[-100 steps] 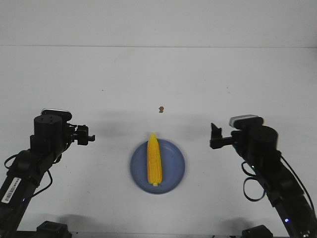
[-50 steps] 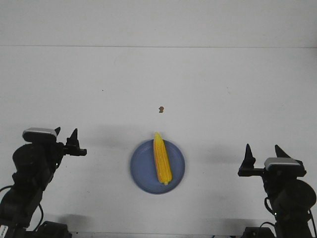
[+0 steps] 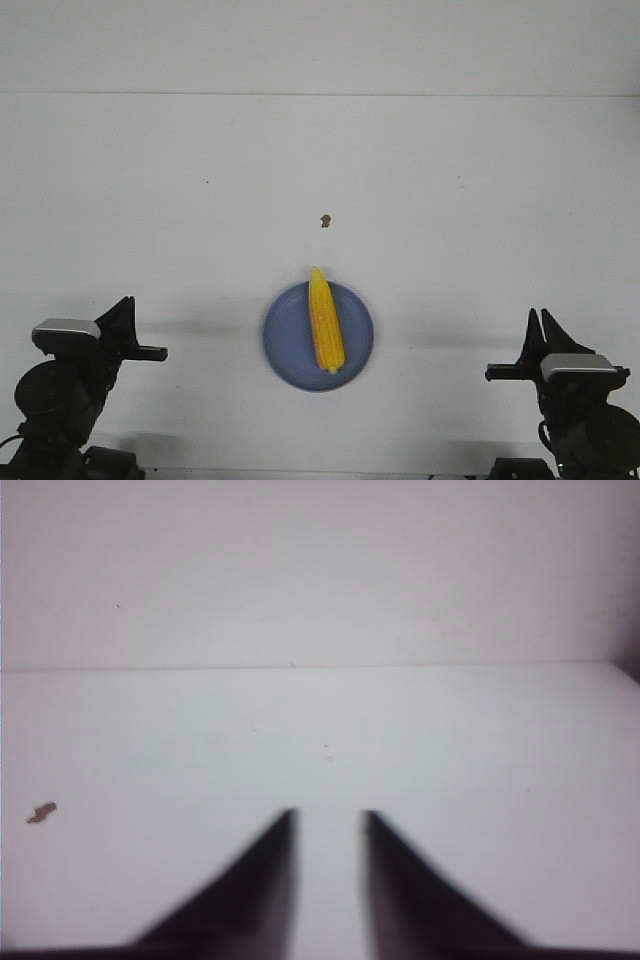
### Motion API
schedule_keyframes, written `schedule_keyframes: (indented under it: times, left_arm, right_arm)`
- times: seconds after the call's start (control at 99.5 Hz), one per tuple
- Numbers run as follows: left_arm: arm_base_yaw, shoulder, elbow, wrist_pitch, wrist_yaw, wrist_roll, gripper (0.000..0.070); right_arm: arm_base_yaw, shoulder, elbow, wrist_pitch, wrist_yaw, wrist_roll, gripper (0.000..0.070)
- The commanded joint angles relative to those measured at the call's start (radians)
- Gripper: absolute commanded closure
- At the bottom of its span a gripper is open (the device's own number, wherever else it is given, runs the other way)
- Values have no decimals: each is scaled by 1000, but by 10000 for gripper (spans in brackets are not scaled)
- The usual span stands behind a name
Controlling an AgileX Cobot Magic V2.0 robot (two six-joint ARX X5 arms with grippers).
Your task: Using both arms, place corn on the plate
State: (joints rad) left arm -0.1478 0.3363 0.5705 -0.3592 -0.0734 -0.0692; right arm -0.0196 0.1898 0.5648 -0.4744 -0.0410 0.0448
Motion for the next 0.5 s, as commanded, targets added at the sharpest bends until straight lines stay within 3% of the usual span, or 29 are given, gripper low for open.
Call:
schedule_keyframes:
  times: [0.0,0.492]
  left_arm:
    - [0,0,10,9,-2,-3,694]
    - [0,-4,10,10,-2,-3,688]
  right_arm:
    - [0,2,3,9,23,-25,700]
    - [0,1,3,9,41,-15,700]
